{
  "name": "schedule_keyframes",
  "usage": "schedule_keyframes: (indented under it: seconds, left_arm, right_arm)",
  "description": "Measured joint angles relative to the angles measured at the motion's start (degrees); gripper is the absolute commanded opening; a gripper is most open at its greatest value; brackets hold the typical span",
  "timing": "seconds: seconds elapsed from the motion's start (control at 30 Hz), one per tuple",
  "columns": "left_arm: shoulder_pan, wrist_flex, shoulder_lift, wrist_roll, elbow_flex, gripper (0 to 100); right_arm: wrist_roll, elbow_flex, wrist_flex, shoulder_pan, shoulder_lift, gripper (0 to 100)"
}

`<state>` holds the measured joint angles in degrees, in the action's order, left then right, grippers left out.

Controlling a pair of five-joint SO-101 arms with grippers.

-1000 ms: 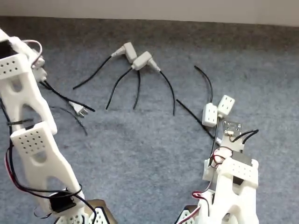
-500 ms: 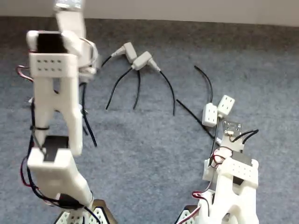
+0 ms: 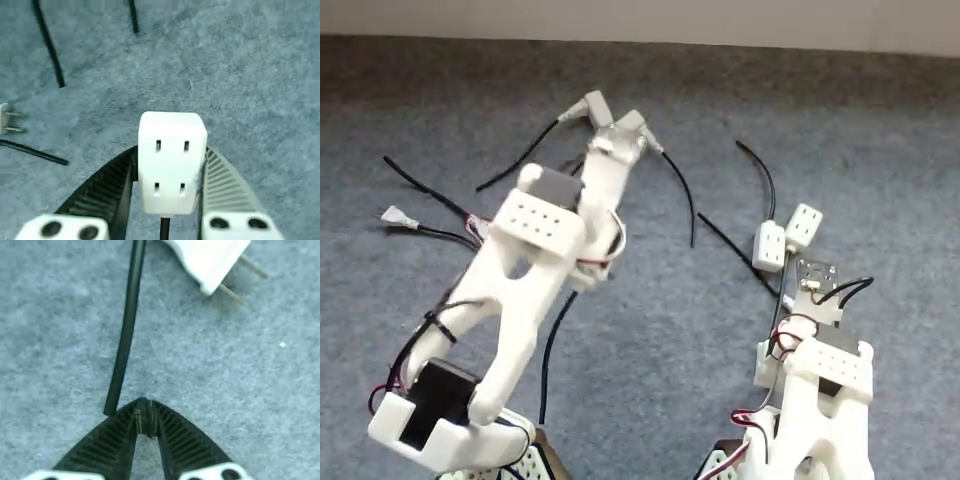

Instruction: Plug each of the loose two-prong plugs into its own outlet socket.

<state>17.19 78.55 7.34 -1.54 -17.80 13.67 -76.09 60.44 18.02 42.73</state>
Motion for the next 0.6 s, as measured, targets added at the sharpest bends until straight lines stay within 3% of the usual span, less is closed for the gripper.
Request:
schedule_keyframes:
  seconds: [0.2,0.43,0.6]
  left_arm:
    - [4.6,-16.2,0.0,-5.9,-16.4,8]
    - [4.5,-20.0,0.0,-6.3,-18.7,37]
    - [4.5,-23.6,0.0,-6.7,-24.4,39]
  right_arm:
    - [0.0,0.0,0.0,0.0,0.0,1.3]
    - [0.0,0.0,0.0,0.0,0.0,1.3]
    - [0.0,0.0,0.0,0.0,0.0,1.3]
